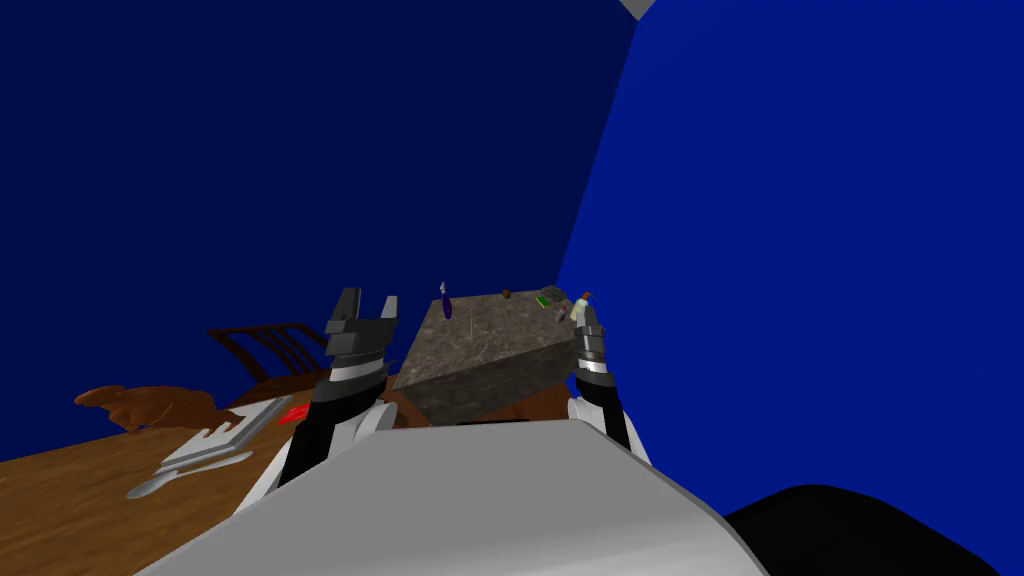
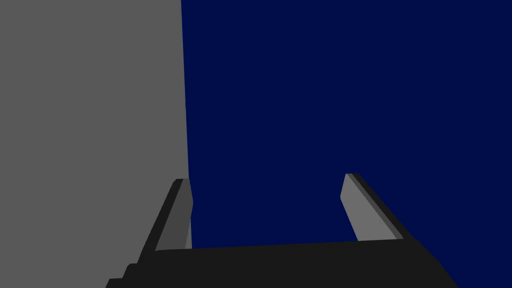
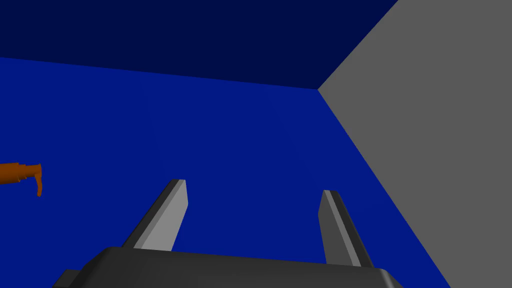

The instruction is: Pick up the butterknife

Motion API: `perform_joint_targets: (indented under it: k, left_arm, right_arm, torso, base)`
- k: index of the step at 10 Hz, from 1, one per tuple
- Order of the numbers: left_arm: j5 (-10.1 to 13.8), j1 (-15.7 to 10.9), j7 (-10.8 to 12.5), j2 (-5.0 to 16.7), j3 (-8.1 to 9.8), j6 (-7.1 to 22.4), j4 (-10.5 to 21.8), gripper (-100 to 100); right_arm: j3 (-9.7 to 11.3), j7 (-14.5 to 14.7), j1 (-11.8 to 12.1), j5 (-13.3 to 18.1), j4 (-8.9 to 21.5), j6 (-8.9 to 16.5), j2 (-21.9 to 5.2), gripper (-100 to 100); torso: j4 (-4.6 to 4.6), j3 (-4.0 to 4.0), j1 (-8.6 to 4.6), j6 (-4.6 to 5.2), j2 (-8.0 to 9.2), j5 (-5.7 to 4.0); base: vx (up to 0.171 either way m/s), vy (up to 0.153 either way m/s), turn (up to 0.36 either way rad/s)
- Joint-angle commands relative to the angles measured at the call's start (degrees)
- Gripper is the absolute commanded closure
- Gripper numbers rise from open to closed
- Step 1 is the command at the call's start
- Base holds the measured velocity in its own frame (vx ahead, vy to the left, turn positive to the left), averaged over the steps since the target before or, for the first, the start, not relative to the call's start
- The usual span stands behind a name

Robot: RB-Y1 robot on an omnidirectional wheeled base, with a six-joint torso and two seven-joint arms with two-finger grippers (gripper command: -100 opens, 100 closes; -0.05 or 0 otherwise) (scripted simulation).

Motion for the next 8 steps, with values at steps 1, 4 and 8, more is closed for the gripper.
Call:
perform_joint_targets:
  k: [1, 4, 8]
  left_arm:
    - [1.85, 0.13, 0.74, 2.86, 0.02, 0.12, 0.83, -100]
    - [6.16, 0.34, 2.32, 8.03, -0.09, 0.54, 2.89, -100]
    - [11.94, 0.52, 4.28, 14.41, -0.58, 1.38, 5.94, -100]
  right_arm:
    - [0.00, 0.00, 0.00, 0.00, 0.00, 0.00, 0.00, 0]
    - [0.01, 0.00, -0.02, 0.00, 0.00, 0.00, 0.01, 0]
    - [0.00, 0.00, -0.01, 0.00, 0.00, 0.00, 0.00, 0]
  torso:
    - [0.00, 0.00, 0.00, 0.00, 0.00, 0.00]
    - [0.13, 0.35, -0.14, 0.00, 0.61, -0.03]
    - [0.06, 0.16, -0.09, 0.00, 0.27, -0.02]
  base:
    - [-0.085, -0.014, 0.045]
    - [-0.153, -0.041, 0.025]
    - [-0.083, -0.038, -0.009]
